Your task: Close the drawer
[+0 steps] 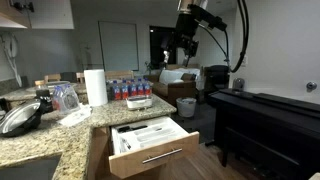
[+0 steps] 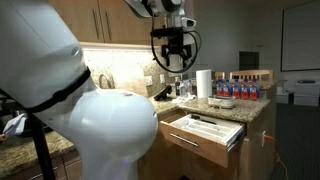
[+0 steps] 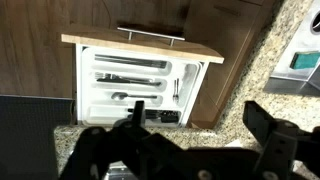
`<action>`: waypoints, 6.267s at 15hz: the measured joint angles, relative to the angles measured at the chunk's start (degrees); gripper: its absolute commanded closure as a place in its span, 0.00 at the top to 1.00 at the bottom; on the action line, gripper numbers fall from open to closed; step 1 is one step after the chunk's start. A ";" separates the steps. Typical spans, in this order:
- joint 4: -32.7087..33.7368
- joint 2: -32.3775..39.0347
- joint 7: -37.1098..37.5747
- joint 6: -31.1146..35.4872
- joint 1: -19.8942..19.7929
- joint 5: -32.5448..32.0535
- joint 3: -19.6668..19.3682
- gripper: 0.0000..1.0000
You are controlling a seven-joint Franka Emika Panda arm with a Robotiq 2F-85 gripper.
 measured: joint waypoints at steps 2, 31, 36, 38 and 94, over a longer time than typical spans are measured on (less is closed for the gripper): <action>0.00 0.00 0.00 0.00 0.00 0.00 0.00 1.00; -0.24 1.45 0.34 -0.19 -0.03 0.00 2.80 1.00; -0.69 10.76 2.23 0.08 -0.04 0.00 5.31 1.00; 0.08 16.37 3.16 0.25 -0.04 -0.15 5.82 1.00; 0.20 21.23 -16.16 -22.93 6.69 -35.45 13.05 1.00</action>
